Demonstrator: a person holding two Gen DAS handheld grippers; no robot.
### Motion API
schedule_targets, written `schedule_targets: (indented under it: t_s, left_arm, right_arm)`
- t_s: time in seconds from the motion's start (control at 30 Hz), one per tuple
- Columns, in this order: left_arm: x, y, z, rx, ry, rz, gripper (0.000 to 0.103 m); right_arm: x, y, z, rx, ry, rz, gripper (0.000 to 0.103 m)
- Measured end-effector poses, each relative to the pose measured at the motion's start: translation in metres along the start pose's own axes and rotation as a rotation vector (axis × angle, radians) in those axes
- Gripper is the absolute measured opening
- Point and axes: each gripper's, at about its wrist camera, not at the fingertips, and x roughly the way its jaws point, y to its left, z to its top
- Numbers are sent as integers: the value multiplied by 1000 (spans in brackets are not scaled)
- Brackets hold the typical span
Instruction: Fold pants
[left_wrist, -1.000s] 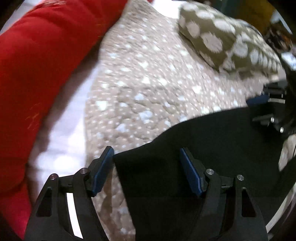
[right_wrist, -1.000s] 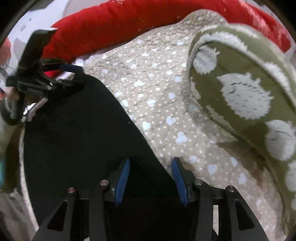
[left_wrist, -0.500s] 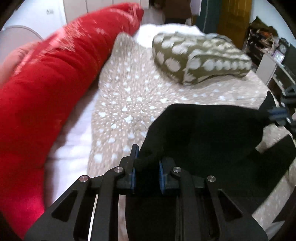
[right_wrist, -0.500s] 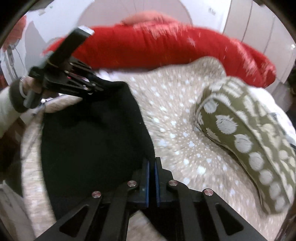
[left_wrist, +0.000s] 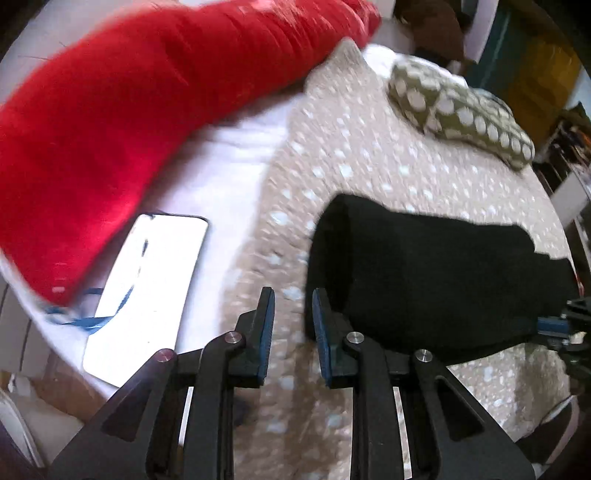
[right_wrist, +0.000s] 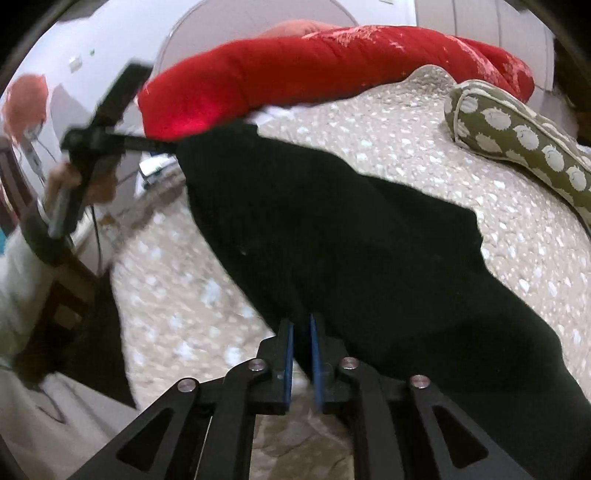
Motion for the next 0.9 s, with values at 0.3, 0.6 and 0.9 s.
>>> schedule_targets:
  t_s: [0.3, 0.6, 0.9]
  left_arm:
    - [-38, -43, 8, 63, -152, -17, 65]
    - [42, -57, -10, 3, 21, 68, 65]
    - [38, -36, -13, -110, 2, 42, 72]
  right_arm:
    - [-22, -40, 50, 161, -126, -92, 34]
    - [45, -87, 62, 238, 14, -217, 7]
    - [57, -104, 60, 239, -19, -295, 6]
